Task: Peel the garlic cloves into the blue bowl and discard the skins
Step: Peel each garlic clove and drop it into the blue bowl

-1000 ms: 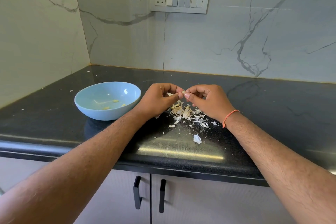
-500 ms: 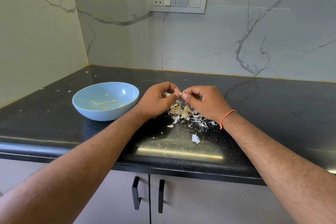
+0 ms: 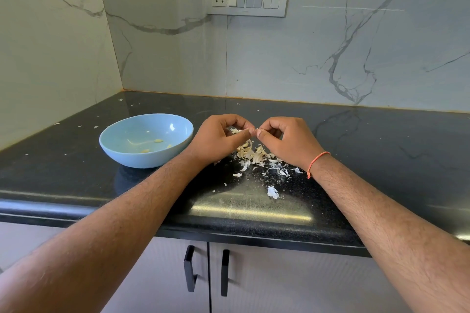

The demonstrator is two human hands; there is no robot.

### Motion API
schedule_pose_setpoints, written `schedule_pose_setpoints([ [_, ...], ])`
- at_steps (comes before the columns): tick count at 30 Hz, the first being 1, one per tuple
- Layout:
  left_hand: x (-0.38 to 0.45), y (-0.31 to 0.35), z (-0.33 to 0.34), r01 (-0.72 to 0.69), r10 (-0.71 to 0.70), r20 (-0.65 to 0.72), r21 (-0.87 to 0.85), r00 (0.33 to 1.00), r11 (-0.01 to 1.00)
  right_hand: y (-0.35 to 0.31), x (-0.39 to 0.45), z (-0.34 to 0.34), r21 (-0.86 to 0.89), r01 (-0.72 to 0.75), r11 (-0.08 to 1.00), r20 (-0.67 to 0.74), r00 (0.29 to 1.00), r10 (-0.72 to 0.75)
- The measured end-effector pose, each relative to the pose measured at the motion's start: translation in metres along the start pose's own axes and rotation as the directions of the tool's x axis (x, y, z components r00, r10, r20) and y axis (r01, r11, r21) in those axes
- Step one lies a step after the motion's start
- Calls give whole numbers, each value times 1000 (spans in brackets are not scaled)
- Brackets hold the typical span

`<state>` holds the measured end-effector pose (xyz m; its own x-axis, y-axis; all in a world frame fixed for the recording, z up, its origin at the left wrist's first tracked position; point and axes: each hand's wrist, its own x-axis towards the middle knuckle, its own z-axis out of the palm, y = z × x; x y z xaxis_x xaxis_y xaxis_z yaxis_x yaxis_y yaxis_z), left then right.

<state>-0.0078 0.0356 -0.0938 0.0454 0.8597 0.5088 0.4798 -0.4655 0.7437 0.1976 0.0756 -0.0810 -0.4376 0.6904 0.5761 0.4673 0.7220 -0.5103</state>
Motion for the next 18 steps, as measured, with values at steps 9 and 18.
schedule_pose_setpoints([
  [9,2,0,-2,65,-67,-13,-111,998,992,4,3,2,99,-67,993,29,997,65],
  [18,3,3,-2,85,-82,36,-81,996,993,7,5,5,268,-127,955,128,987,95],
])
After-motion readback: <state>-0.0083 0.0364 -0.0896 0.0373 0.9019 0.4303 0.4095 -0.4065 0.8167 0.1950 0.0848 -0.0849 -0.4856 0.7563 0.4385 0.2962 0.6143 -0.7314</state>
